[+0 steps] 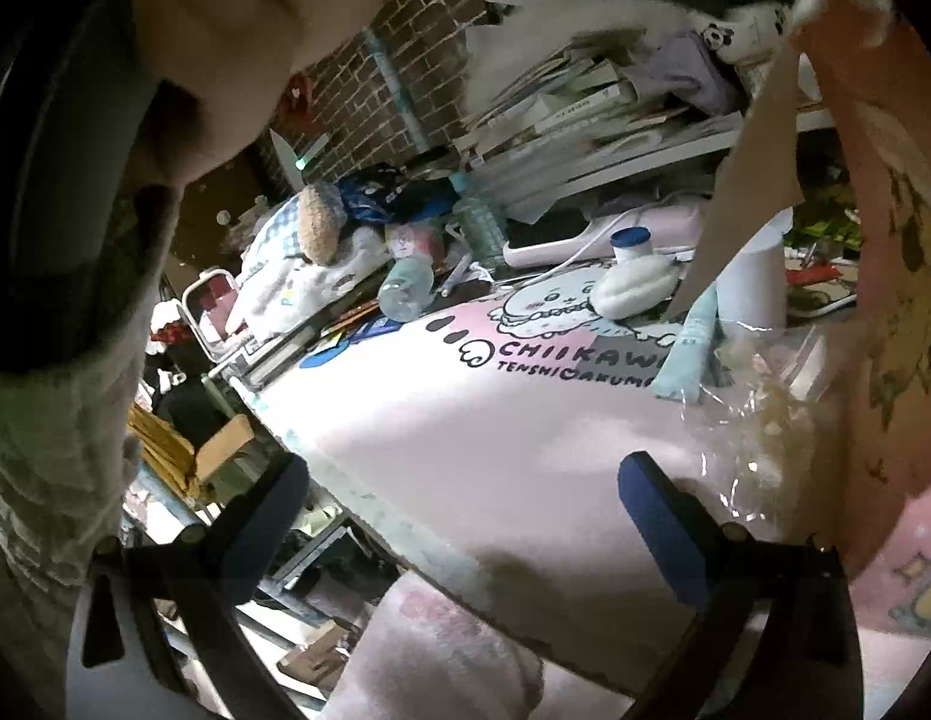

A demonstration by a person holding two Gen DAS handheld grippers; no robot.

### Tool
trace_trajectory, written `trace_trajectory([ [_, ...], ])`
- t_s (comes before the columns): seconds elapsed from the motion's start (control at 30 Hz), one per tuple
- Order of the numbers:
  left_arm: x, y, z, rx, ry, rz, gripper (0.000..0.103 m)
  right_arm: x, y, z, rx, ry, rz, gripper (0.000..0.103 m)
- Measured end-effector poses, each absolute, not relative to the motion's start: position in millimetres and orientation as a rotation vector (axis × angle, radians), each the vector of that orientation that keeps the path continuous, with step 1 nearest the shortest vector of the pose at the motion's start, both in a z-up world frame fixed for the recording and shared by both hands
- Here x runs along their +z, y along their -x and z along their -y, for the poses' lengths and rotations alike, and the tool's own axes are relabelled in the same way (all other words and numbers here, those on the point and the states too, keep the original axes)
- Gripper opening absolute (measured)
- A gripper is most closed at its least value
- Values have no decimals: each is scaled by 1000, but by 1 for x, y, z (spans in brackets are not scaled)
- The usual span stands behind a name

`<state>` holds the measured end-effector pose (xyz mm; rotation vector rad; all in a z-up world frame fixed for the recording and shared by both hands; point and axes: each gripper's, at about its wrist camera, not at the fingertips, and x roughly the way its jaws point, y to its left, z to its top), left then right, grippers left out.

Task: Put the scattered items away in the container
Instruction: 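Carry the pink tube into the white box and open the left gripper, then grasp the clear plastic bag beside the white cup with the right gripper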

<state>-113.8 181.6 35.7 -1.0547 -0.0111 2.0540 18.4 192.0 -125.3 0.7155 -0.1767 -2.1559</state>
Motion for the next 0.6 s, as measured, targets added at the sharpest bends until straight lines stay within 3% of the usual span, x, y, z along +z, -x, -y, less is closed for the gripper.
trace_trajectory([
  [0.2,61,78,-133,2135,873,110,103,-123,-43,-186,-2242,-640,101,103],
  [0.6,36,-9,-11,2487,639,233,103,-127,-49,-157,-2647,-701,-167,103],
])
